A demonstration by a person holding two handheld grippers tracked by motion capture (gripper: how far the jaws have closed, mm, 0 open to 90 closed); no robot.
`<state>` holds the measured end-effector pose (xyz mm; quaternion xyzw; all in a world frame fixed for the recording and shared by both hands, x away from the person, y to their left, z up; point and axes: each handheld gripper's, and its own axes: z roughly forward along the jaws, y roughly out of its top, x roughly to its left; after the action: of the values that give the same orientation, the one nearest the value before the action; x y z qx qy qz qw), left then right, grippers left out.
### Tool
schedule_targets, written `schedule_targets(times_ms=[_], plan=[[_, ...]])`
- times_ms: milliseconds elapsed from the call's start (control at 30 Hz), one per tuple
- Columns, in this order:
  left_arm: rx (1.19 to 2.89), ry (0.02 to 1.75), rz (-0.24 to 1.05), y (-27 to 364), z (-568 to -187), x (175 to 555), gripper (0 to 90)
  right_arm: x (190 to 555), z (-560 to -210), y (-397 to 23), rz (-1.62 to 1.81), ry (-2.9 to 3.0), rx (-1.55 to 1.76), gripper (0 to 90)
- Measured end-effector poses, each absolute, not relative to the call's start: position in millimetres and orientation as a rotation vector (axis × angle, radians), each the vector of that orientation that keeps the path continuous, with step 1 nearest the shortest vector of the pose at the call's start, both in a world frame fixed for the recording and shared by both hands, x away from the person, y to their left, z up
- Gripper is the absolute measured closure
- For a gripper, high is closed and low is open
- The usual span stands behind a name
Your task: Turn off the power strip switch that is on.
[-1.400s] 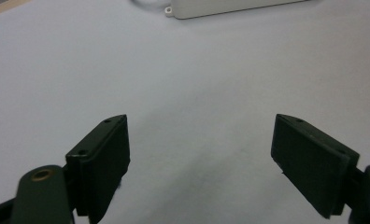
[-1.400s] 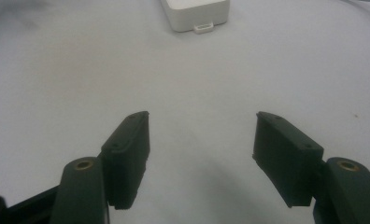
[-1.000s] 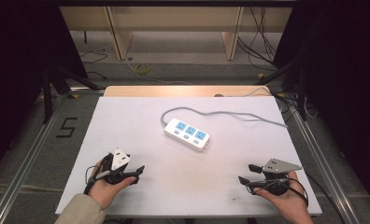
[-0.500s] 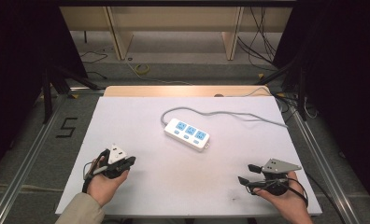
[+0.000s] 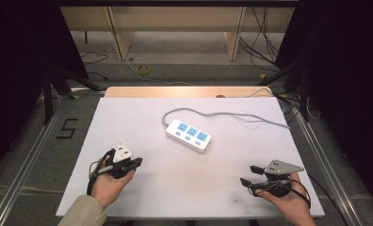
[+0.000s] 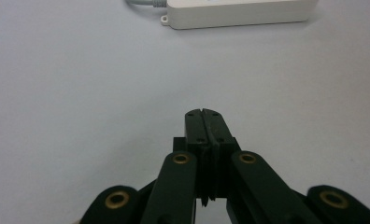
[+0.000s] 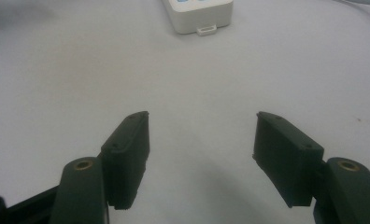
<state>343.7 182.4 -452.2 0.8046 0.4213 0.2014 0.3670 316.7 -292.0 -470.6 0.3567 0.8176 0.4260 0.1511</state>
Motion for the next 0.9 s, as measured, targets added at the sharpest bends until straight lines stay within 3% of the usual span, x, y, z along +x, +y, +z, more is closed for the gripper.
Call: schedule_targets(times_ms=[900], plan=[[2.096, 1.018, 0.507, 149.6, -439.8, 358.4, 89.9, 316.5, -470.3, -290.7, 1.224, 2.348, 1.018, 36.8]])
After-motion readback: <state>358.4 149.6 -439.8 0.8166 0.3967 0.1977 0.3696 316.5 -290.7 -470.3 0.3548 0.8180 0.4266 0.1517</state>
